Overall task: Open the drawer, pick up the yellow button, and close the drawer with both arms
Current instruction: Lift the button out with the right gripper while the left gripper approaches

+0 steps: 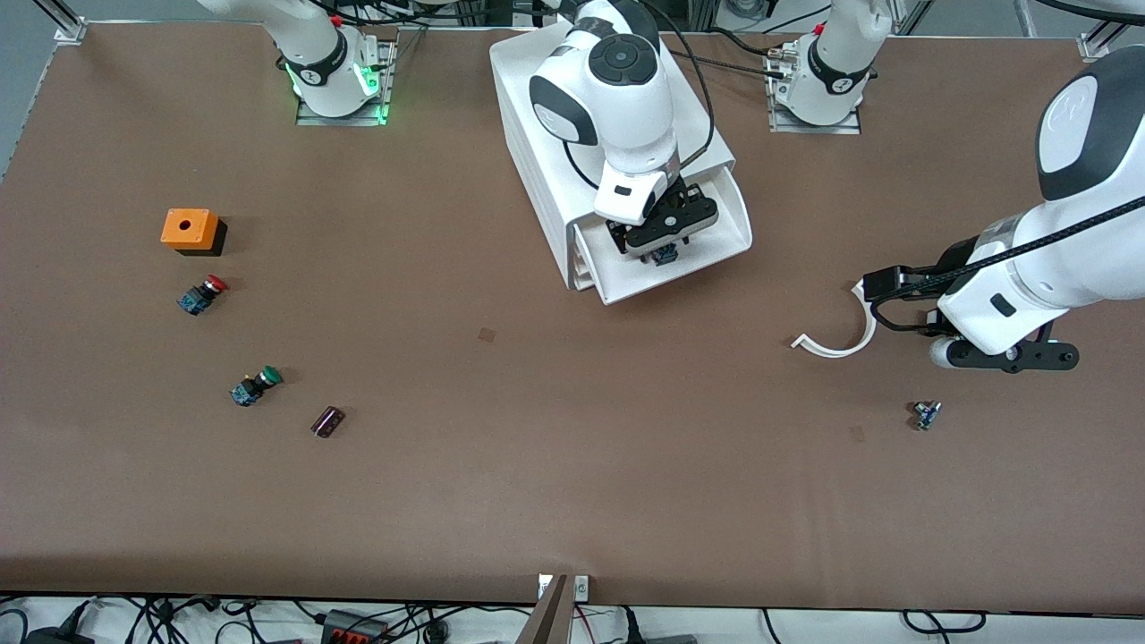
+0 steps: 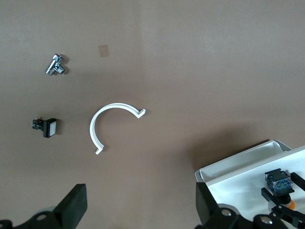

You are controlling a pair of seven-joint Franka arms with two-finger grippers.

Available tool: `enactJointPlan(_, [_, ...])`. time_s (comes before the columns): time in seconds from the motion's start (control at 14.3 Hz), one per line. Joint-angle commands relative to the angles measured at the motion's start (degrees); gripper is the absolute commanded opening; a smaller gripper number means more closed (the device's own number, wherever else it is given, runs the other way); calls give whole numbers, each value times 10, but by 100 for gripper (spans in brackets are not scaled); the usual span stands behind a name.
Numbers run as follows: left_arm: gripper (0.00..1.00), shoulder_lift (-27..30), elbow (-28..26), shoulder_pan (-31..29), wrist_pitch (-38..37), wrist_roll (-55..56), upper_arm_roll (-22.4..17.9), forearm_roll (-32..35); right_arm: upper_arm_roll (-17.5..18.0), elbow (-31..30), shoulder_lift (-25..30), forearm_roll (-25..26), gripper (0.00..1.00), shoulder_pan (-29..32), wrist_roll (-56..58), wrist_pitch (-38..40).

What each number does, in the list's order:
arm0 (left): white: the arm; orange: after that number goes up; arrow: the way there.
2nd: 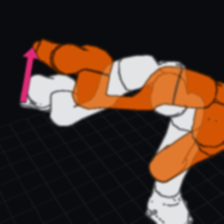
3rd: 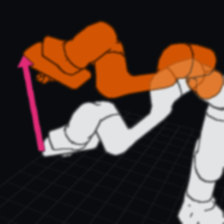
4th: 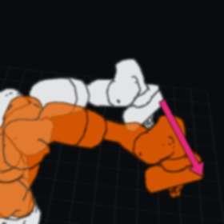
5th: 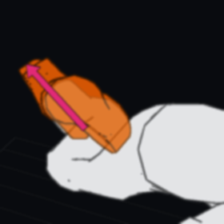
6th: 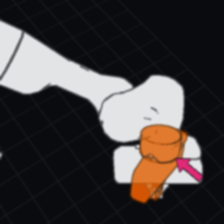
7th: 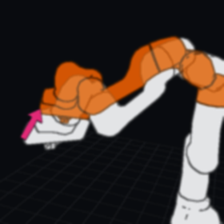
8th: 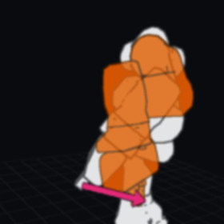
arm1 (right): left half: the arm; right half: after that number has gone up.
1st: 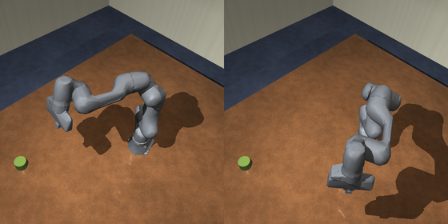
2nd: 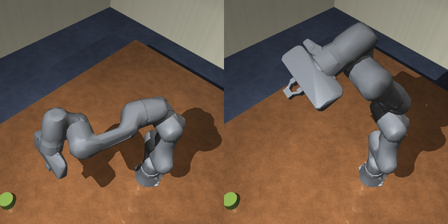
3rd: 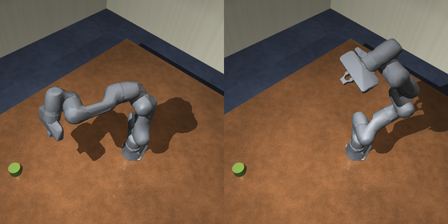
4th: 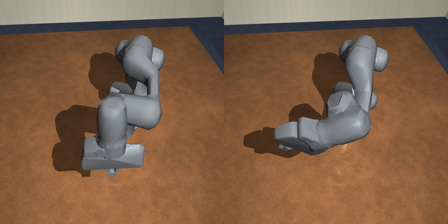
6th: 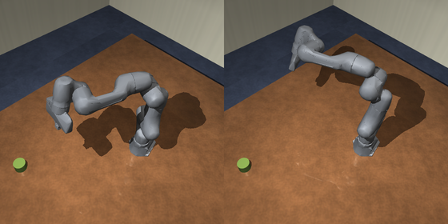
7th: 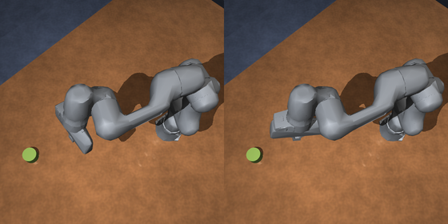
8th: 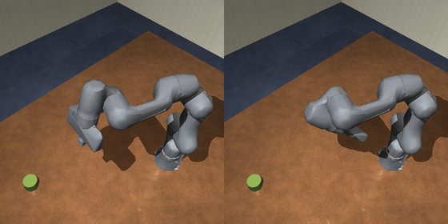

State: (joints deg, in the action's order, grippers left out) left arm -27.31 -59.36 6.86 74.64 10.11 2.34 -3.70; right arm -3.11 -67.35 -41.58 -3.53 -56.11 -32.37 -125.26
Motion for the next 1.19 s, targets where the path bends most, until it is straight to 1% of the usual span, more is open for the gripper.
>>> enactJointPlan(0.0, [100,-4,17,3,-13,9,3,14,-4,19,-15,-9,50,-5,-7,-7])
enactJointPlan(0.14, [100,-4,17,3,-13,9,3,14,-5,20,-12,-26,15,-4,-7,-2])
enactJointPlan(0.21, [100,-4,17,3,-13,9,3,14,-6,20,-11,-31,4,-3,-7,-2])
enactJointPlan(0.28, [100,-4,17,3,-13,9,3,14,-6,20,-10,-32,0,-1,-6,0])
enactJointPlan(0.35, [100,-4,17,3,-13,9,3,14,-6,25,-9,-33,0,1,-6,2])
enactJointPlan(0.56, [100,-4,17,3,-13,9,3,14,-9,71,-7,-35,0,9,-7,40])
enactJointPlan(0.77, [100,-4,17,3,-13,9,3,14,-12,93,5,-35,0,34,-10,82])
enactJointPlan(0.91, [100,-4,15,5,-11,9,5,12,-13,93,29,-34,0,72,-5,127])
enactJointPlan(0.98, [100,-6,6,6,-6,16,10,13,-9,92,31,-35,0,102,0,155])
enactJointPlan(1.12, [100,-3,-29,18,25,77,14,12,-6,72,47,-37,0,152,32,187])
